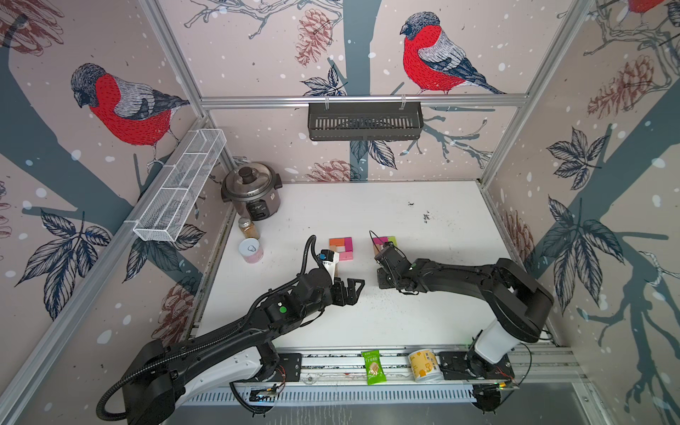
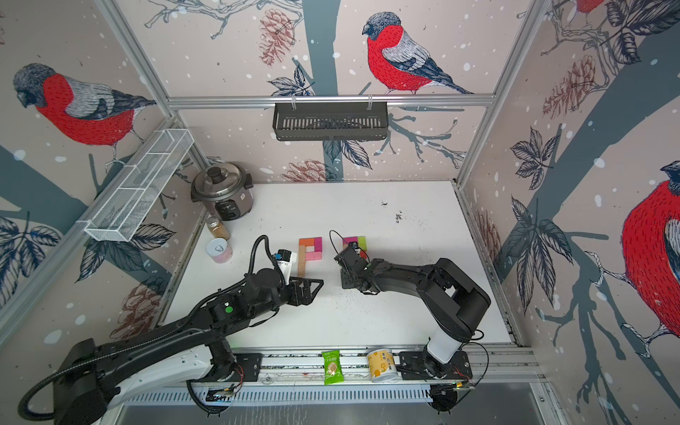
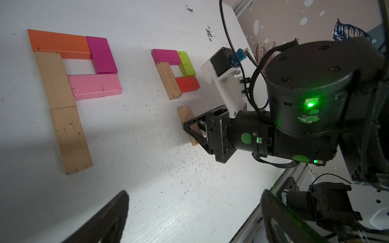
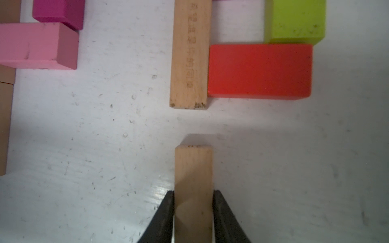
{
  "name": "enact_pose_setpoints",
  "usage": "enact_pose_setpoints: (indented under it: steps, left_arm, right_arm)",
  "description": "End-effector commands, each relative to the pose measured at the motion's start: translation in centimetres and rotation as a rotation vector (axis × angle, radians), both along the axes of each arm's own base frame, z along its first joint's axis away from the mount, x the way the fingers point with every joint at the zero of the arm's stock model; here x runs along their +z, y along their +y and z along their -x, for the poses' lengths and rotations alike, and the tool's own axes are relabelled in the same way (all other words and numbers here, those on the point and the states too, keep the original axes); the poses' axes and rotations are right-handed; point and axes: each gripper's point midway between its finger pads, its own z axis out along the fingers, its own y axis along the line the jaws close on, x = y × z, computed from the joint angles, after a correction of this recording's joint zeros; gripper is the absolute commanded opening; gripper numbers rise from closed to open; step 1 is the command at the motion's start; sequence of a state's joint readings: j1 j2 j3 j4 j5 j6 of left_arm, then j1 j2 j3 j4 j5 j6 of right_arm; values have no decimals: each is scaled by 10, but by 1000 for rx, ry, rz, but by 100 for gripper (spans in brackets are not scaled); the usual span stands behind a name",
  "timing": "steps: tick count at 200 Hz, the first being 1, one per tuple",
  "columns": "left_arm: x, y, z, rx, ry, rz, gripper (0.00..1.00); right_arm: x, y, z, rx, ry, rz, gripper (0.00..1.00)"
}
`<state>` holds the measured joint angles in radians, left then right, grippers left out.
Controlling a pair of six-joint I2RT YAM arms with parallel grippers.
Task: Assemble the letter p with building blocks
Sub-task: Place the building block at the center of the board.
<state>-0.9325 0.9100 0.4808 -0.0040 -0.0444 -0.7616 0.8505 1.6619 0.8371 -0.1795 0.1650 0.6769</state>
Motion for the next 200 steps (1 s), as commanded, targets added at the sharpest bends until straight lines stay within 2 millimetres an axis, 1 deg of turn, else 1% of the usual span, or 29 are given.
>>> enact_pose_setpoints:
  steps: [1, 20, 30, 55, 68, 84, 101, 116, 137, 147, 156, 173, 188, 200]
  left_arm:
    - [2, -1, -4, 19, -8, 12, 96]
    - [-1, -3, -4, 11, 1, 8, 96]
    - [-1, -4, -3, 7, 7, 8, 96]
    - [1, -8, -1, -16, 10, 21, 96]
    - [1, -12, 1, -35, 17, 35, 95]
    - [-3, -19, 3, -56, 44, 43, 93]
    - [-10, -31, 4, -92, 79, 59, 88]
    - [-22, -46, 7, -143, 128, 60, 81]
    - [-41, -67, 6, -181, 210, 75, 67]
    - [-49, -76, 4, -186, 239, 86, 60]
    - [-54, -83, 1, -185, 258, 93, 56]
    - [-67, -91, -4, -171, 294, 93, 50]
    - [-79, -95, -9, -154, 325, 75, 48]
    - [-84, -99, -14, -144, 339, 72, 44]
  right_arm:
    - [4, 2, -4, -5, -16, -4, 40]
    - [15, 5, -5, 7, -29, -29, 46]
    - [25, 7, -7, 13, -42, -54, 49]
    - [52, 3, -10, 31, -79, -113, 56]
    - [62, -3, -12, 36, -96, -131, 57]
    - [67, -11, -10, 53, -96, -163, 57]
    - [67, -20, -8, 75, -75, -224, 53]
    - [67, -25, -5, 109, -60, -291, 49]
    - [61, -32, -1, 132, -44, -331, 41]
    - [58, -32, 3, 153, -36, -350, 38]
    - [56, -30, 6, 174, -33, -368, 35]
    - [53, -28, 10, 194, -34, -383, 33]
    - [47, -29, 9, 198, -32, -380, 29]
    - [45, -28, 10, 205, -29, -394, 27]
